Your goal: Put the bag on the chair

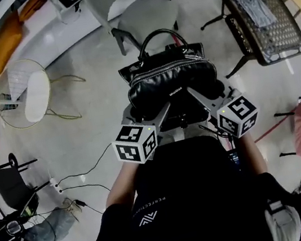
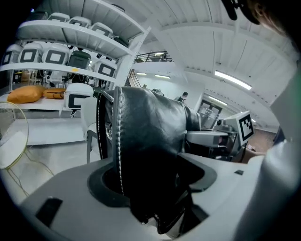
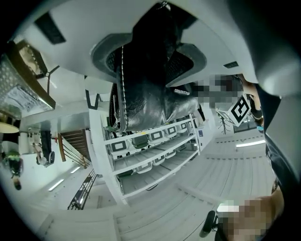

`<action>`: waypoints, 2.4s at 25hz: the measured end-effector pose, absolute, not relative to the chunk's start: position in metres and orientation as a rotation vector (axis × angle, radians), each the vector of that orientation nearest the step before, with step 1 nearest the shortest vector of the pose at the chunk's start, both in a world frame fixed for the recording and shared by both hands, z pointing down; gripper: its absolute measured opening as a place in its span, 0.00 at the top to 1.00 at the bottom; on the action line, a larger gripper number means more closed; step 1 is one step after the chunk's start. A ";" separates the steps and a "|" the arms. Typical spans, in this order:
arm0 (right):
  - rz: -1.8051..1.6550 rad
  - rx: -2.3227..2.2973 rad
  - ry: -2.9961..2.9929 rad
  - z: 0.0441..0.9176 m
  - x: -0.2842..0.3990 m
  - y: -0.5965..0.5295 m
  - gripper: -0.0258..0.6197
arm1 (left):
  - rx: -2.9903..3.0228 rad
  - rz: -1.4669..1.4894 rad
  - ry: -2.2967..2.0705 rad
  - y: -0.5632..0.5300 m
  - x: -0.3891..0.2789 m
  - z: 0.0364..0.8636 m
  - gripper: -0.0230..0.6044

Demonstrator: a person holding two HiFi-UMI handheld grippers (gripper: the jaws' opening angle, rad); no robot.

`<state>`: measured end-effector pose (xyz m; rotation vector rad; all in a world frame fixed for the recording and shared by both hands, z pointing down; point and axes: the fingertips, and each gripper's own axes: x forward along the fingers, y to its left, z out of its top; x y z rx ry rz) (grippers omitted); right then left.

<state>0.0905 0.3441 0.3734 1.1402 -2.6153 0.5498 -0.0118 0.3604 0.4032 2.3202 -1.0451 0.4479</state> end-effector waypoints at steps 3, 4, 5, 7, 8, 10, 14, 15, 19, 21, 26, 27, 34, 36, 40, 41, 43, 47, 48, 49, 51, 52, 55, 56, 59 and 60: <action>0.617 1.215 -2.591 0.382 0.065 0.362 0.61 | 2.343 0.504 -0.993 0.373 -0.039 0.408 0.46; 0.633 1.222 -2.588 0.384 0.058 0.365 0.61 | 2.344 0.515 -0.990 0.376 -0.046 0.409 0.46; 0.644 1.225 -2.586 0.386 0.053 0.368 0.61 | 2.344 0.521 -0.987 0.377 -0.051 0.410 0.46; 0.652 1.226 -2.577 0.388 0.047 0.373 0.61 | 2.340 0.522 -0.976 0.381 -0.058 0.413 0.46; 0.651 1.227 -2.570 0.389 0.045 0.375 0.61 | 2.336 0.520 -0.968 0.384 -0.060 0.414 0.46; 0.642 1.238 -2.557 0.390 0.042 0.378 0.61 | 2.327 0.510 -0.956 0.387 -0.062 0.418 0.46; 0.634 1.255 -2.532 0.391 0.039 0.379 0.61 | 2.326 0.496 -0.940 0.388 -0.064 0.421 0.46; 0.640 1.257 -2.529 0.391 0.038 0.380 0.61 | 2.327 0.497 -0.934 0.388 -0.065 0.421 0.46; 0.641 1.274 -2.527 0.385 0.038 0.378 0.61 | 2.340 0.489 -0.922 0.387 -0.066 0.418 0.46; 0.632 1.283 -2.527 0.385 0.037 0.378 0.61 | 2.348 0.486 -0.919 0.386 -0.067 0.417 0.46; 0.610 1.301 -2.523 0.386 0.034 0.377 0.61 | 2.348 0.487 -0.910 0.384 -0.071 0.418 0.45; 0.614 1.298 -2.526 0.387 0.032 0.375 0.61 | 2.345 0.492 -0.914 0.382 -0.073 0.419 0.45; 0.641 1.242 -2.537 0.396 0.029 0.350 0.61 | 2.299 0.507 -0.946 0.362 -0.076 0.426 0.46; 0.637 1.228 -2.537 0.397 0.032 0.339 0.61 | 2.286 0.504 -0.952 0.352 -0.072 0.428 0.46; 0.663 1.204 -2.542 0.402 0.038 0.316 0.61 | 2.271 0.515 -0.963 0.330 -0.066 0.432 0.46; 0.664 1.195 -2.546 0.401 0.039 0.309 0.61 | 2.268 0.514 -0.970 0.323 -0.065 0.431 0.45; 0.657 1.174 -2.554 0.400 0.041 0.292 0.61 | 2.259 0.507 -0.987 0.308 -0.063 0.430 0.46; 0.649 1.136 -2.572 0.400 0.048 0.262 0.61 | 2.237 0.503 -1.014 0.282 -0.055 0.431 0.46; 0.649 1.130 -2.573 0.401 0.051 0.256 0.61 | 2.233 0.505 -1.020 0.275 -0.052 0.431 0.46; 0.652 1.126 -2.575 0.401 0.055 0.249 0.61 | 2.231 0.508 -1.026 0.269 -0.049 0.432 0.46; 0.662 1.117 -2.580 0.403 0.061 0.237 0.61 | 2.227 0.515 -1.039 0.257 -0.044 0.433 0.46; 0.667 1.110 -2.582 0.404 0.064 0.231 0.61 | 2.224 0.516 -1.046 0.252 -0.041 0.433 0.46; 0.656 1.095 -2.581 0.403 0.071 0.216 0.61 | 2.220 0.503 -1.061 0.237 -0.033 0.433 0.46; 0.649 1.094 -2.581 0.402 0.071 0.212 0.61 | 2.219 0.500 -1.065 0.233 -0.032 0.432 0.46; 0.658 1.099 -2.583 0.402 0.073 0.207 0.61 | 2.217 0.508 -1.061 0.228 -0.031 0.432 0.46; 0.660 1.103 -2.584 0.402 0.075 0.205 0.61 | 2.221 0.510 -1.057 0.226 -0.029 0.431 0.46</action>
